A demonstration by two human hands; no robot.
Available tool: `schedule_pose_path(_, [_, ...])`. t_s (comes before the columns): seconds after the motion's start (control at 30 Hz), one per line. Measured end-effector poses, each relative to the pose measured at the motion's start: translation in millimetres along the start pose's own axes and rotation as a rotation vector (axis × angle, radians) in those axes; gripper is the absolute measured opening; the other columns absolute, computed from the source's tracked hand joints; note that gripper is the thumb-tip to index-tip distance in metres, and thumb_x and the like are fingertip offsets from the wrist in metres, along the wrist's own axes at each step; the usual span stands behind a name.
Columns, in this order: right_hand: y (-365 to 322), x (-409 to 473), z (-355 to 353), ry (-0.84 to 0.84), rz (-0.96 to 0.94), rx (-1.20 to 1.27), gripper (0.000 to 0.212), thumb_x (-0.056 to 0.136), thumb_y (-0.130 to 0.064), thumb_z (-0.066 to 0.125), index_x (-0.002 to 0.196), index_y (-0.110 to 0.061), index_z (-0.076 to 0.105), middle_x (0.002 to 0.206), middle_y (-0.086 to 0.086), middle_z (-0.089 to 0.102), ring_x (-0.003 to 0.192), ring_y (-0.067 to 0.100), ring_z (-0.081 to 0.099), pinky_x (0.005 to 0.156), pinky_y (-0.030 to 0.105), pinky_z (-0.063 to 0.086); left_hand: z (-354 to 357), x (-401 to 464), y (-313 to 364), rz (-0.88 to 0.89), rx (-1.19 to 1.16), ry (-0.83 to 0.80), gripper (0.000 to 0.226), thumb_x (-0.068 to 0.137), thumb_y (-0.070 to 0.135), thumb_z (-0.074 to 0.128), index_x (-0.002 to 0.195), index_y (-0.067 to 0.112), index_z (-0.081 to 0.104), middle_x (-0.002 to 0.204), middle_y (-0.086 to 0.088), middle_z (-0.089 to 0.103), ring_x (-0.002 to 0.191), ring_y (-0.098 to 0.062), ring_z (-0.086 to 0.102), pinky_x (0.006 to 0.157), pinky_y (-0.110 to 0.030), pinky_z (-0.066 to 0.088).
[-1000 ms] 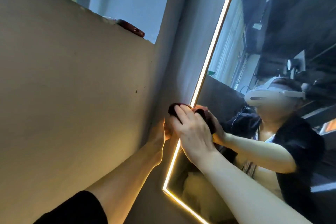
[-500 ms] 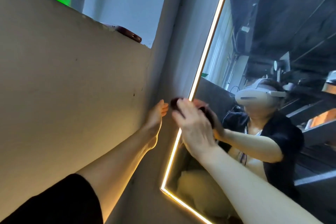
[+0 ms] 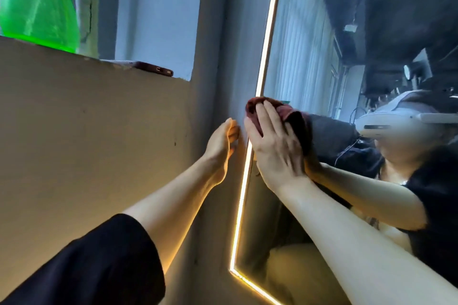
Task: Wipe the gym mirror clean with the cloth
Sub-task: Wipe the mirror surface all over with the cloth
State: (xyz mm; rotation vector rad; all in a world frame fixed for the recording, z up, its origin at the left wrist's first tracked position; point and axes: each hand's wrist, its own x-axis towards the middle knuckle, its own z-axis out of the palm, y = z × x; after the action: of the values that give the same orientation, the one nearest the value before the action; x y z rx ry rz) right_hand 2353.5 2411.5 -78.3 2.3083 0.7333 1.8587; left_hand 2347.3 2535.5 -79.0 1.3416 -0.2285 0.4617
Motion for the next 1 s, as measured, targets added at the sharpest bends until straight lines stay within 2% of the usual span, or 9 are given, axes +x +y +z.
schedule_pose_path(0.1, [-6.3, -18.1, 19.9, -0.055, -0.006, 0.045, 0.047, 0.08, -0.001, 0.071, 0.127, -0.003, 0.066, 0.136, 0.024, 0.059, 0.128, 0.04, 0.056, 0.097, 0.05, 0.052, 4.1, 3.4, -1.1, 0.012, -0.033, 0.085, 0.044, 0.109, 0.039, 0.031, 0.134, 0.013, 0.056, 0.131, -0.004, 0.061, 0.112, -0.015, 0.06, 0.098, -0.028, 0.044])
schedule_pose_path(0.23, [-32.4, -61.2, 32.3, -0.033, 0.03, 0.299, 0.051, 0.056, -0.006, 0.095, 0.104, -0.001, 0.077, 0.111, 0.018, 0.073, 0.101, 0.032, 0.072, 0.087, 0.039, 0.057, 7.3, 5.9, -10.3, 0.01, -0.136, 0.107, 0.051, 0.106, 0.048, 0.03, 0.128, 0.013, 0.06, 0.126, -0.003, 0.064, 0.111, -0.017, 0.061, 0.093, -0.027, 0.047])
schedule_pose_path(0.3, [-31.8, -47.8, 28.8, 0.152, 0.011, 0.278, 0.027, 0.08, 0.0, 0.078, 0.107, -0.002, 0.076, 0.118, 0.019, 0.07, 0.11, 0.033, 0.069, 0.091, 0.043, 0.056, 7.2, 10.1, -13.0, 0.023, -0.149, 0.102, 0.062, 0.103, 0.057, 0.028, 0.129, 0.013, 0.062, 0.122, -0.002, 0.069, 0.113, -0.02, 0.064, 0.101, -0.033, 0.046])
schedule_pose_path(0.4, [-14.4, -8.2, 21.1, 0.192, 0.152, 0.164, 0.042, 0.101, 0.004, 0.036, 0.128, -0.004, 0.066, 0.137, 0.022, 0.06, 0.13, 0.035, 0.056, 0.106, 0.045, 0.041, 7.1, 13.5, -13.2, 0.015, -0.14, 0.15, 0.069, 0.1, 0.062, 0.023, 0.13, 0.014, 0.063, 0.116, -0.001, 0.073, 0.111, -0.017, 0.067, 0.103, -0.035, 0.046])
schedule_pose_path(0.47, [-13.6, -2.2, 22.6, 0.094, 0.148, 0.136, 0.042, 0.1, 0.004, 0.036, 0.132, -0.003, 0.064, 0.14, 0.022, 0.057, 0.132, 0.035, 0.054, 0.109, 0.044, 0.034, 9.9, 14.6, -10.5, -0.006, -0.115, 0.194, 0.071, 0.1, 0.062, 0.021, 0.13, 0.014, 0.063, 0.114, -0.002, 0.074, 0.109, -0.016, 0.068, 0.102, -0.034, 0.047])
schedule_pose_path(0.6, [-14.2, -8.8, 20.4, -0.069, 0.023, 0.285, 0.03, 0.083, -0.001, 0.077, 0.113, -0.003, 0.075, 0.122, 0.016, 0.07, 0.115, 0.03, 0.066, 0.102, 0.039, 0.049, 20.6, 17.2, -1.3, -0.089, -0.181, 0.283, 0.069, 0.101, 0.059, 0.019, 0.12, 0.012, 0.066, 0.104, -0.004, 0.076, 0.096, -0.014, 0.071, 0.09, -0.026, 0.052])
schedule_pose_path(0.73, [11.9, 64.8, 1.5, -0.02, 0.067, 0.259, 0.033, 0.096, -0.001, 0.051, 0.125, -0.004, 0.068, 0.134, 0.018, 0.063, 0.132, 0.031, 0.052, 0.108, 0.045, 0.043, 29.5, 18.9, 17.1, -0.157, -0.138, 0.365, 0.076, 0.096, 0.07, 0.022, 0.117, 0.013, 0.067, 0.105, -0.009, 0.074, 0.101, -0.021, 0.069, 0.09, -0.03, 0.052])
schedule_pose_path(0.83, [20.8, 83.8, -4.6, -0.209, 0.008, 0.186, 0.039, 0.098, -0.005, 0.048, 0.135, -0.005, 0.06, 0.145, 0.017, 0.054, 0.14, 0.032, 0.042, 0.114, 0.041, 0.032, 32.3, 21.5, 33.3, -0.238, -0.122, 0.387, 0.08, 0.093, 0.074, 0.025, 0.116, 0.009, 0.066, 0.102, -0.013, 0.072, 0.099, -0.023, 0.068, 0.091, -0.031, 0.051])
schedule_pose_path(1.0, [18.3, 81.1, -34.9, -0.801, -0.21, 0.301, 0.041, 0.078, -0.013, 0.081, 0.118, -0.007, 0.073, 0.127, 0.016, 0.067, 0.118, 0.031, 0.065, 0.097, 0.04, 0.054, 21.9, 23.2, 69.5, -0.524, -0.121, 0.37, 0.063, 0.103, 0.056, 0.023, 0.124, 0.009, 0.06, 0.109, -0.004, 0.071, 0.107, -0.018, 0.065, 0.094, -0.026, 0.047])
